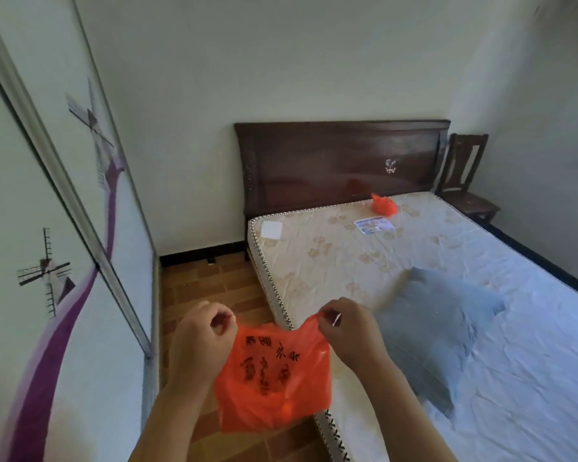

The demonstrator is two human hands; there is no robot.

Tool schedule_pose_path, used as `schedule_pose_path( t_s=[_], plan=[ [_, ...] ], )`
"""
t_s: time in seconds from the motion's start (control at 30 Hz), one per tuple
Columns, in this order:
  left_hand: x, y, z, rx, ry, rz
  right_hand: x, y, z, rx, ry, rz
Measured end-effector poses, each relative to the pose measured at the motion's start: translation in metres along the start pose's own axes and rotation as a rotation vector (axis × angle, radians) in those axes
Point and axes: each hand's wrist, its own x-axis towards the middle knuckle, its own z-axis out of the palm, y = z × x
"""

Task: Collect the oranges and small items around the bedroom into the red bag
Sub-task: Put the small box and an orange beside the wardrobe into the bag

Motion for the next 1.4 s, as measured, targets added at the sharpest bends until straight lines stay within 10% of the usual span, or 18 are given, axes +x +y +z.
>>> schedule_pose_path(
  t_s=[0.6, 1.4],
  plan=[
    [0.022, -0.022, -0.009, 0.291, 0.157, -0.269, 0.126, -0.009, 0.089, 0.213, -0.332, -0.147],
    [0.114, -0.136, 0.015, 0.028, 0.123, -0.267, 0.19, -0.067, 0.112, 0.03, -0.221, -0.085]
  ],
)
